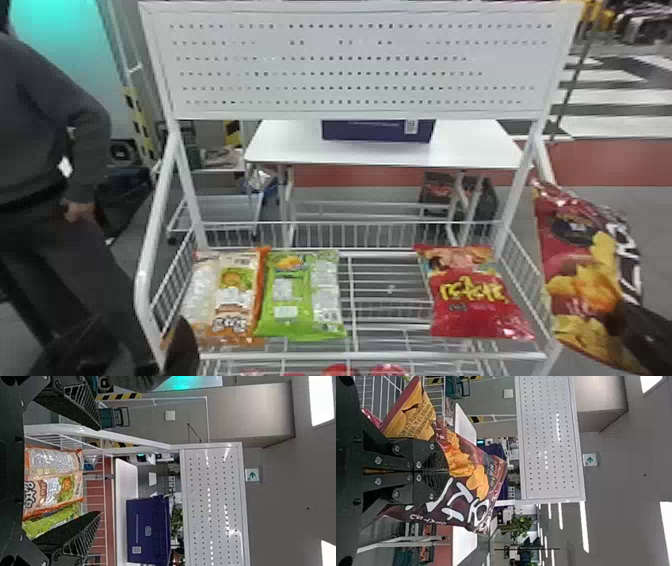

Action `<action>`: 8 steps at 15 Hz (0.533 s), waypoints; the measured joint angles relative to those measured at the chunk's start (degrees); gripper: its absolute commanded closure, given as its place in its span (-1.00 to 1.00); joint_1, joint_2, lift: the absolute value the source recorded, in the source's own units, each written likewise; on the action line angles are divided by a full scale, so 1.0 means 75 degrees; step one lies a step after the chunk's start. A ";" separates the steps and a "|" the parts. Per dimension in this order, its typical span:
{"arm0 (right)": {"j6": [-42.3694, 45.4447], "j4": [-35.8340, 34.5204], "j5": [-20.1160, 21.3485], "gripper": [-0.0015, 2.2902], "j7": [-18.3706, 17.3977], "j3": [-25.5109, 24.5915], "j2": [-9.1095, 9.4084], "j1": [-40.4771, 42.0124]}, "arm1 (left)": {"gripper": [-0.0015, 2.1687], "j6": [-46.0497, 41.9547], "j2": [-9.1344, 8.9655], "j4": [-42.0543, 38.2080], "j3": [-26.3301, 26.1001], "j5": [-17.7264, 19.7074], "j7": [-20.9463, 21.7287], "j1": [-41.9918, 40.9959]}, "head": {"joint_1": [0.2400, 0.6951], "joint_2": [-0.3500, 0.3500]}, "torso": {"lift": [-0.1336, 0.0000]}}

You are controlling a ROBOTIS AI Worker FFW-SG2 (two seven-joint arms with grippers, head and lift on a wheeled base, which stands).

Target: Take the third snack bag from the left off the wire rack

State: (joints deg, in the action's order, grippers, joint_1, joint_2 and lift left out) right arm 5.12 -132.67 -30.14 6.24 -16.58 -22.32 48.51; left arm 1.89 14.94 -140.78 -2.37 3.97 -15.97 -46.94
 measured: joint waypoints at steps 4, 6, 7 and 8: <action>0.0057 0.0023 0.0058 0.96 0.0000 0.0044 0.0015 -0.0022 | -0.87 0.0000 0.0000 0.0007 0.0000 0.0010 0.0004 0.0013 | 0.14 0.00 | 1.00; 0.0160 0.0039 0.0069 0.96 0.0001 0.0047 0.0008 -0.0026 | -0.87 0.0000 0.0000 0.0009 0.0000 0.0012 0.0012 0.0023 | 0.14 0.00 | 1.00; 0.0189 0.0042 0.0070 0.96 0.0006 0.0046 0.0000 -0.0025 | -0.87 0.0002 0.0000 0.0009 0.0000 0.0015 0.0017 0.0030 | 0.14 0.00 | 1.00; 0.0202 0.0042 0.0070 0.96 0.0020 0.0046 -0.0007 -0.0024 | -0.87 0.0009 0.0000 0.0009 0.0000 0.0018 0.0019 0.0033 | 0.14 0.00 | 1.00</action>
State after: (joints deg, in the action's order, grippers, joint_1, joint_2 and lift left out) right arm 6.64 -132.35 -29.62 6.39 -16.24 -22.37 48.33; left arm 1.96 14.94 -140.71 -2.37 4.10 -15.82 -46.69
